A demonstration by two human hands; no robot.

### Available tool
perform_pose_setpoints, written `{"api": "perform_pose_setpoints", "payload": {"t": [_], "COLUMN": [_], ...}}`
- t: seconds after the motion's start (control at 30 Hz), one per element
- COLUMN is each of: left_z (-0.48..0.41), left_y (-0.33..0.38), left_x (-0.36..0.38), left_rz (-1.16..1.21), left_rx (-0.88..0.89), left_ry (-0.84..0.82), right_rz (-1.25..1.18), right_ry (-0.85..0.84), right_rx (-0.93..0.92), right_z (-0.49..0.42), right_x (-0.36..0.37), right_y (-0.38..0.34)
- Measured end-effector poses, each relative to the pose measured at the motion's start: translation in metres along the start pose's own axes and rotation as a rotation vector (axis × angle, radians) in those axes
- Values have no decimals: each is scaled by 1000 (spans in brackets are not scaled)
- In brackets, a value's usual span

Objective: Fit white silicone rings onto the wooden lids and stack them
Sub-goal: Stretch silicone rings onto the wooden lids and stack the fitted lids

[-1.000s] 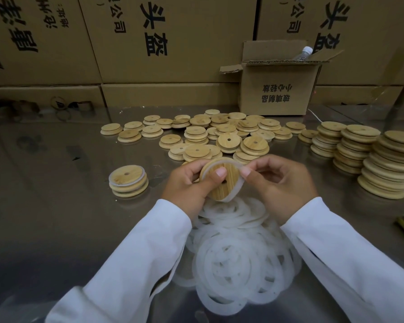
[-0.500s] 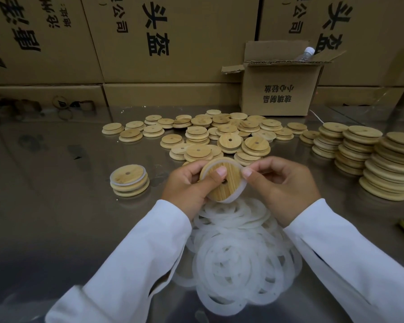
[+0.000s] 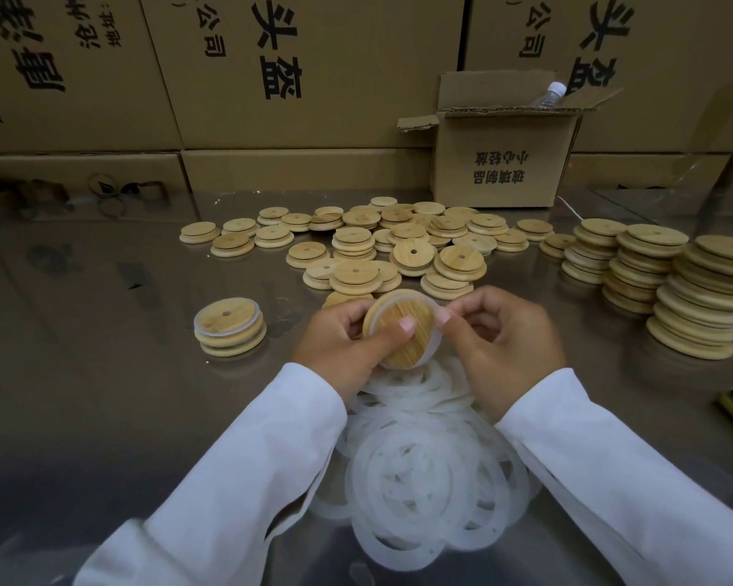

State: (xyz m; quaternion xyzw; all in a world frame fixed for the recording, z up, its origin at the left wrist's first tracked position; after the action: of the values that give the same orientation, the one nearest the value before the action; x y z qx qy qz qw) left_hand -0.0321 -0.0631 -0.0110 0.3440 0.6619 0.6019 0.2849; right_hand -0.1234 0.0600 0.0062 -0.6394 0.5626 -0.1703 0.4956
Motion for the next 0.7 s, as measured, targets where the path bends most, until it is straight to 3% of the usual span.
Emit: {"api": "perform_pose_setpoints", "payload": {"t": [0.33, 0.7], "left_z": [0, 0], "left_y": [1, 4], "left_x": [2, 1], "left_rz": [104, 275], "left_rx": [-16, -29], "left_ry": [-18, -56], "right_rz": [-157, -75], "right_ry": [-68, -111], "right_rx": [40, -31], "right_z": [-9, -12], "right_x": [-4, -5], "right_y": [1, -7]}}
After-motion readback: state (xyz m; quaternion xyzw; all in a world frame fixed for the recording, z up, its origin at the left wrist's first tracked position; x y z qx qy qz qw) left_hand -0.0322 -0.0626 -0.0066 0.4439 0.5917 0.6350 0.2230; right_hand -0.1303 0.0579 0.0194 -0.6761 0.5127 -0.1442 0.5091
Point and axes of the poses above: each hand's wrist, its own z-axis away from the middle knuckle, its own x-axis out of the palm, y = z × x, the point moved 4 cm from there along -z, towards the middle knuckle, and after that the axes turned 1 degree about y, right-handed, at the moved point
